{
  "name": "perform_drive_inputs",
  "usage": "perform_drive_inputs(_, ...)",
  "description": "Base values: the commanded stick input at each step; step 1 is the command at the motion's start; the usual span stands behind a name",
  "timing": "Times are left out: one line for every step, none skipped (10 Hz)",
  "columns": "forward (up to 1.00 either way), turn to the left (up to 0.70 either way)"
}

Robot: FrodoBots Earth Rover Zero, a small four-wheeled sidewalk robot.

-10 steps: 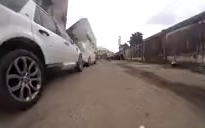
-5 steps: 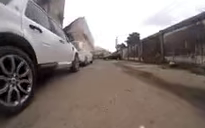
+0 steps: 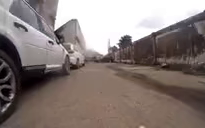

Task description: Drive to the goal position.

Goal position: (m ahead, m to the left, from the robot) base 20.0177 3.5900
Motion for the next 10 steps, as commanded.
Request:
perform_drive_inputs(0.30, 0.00)
perform_drive_inputs(0.30, 0.00)
perform_drive_inputs(0.30, 0.00)
perform_drive_inputs(0.30, 0.00)
perform_drive_inputs(0.30, 0.00)
perform_drive_inputs(0.30, 0.00)
perform_drive_inputs(0.30, 0.00)
perform_drive_inputs(0.30, 0.00)
perform_drive_inputs(0.30, 0.00)
perform_drive_inputs(0.30, 0.00)
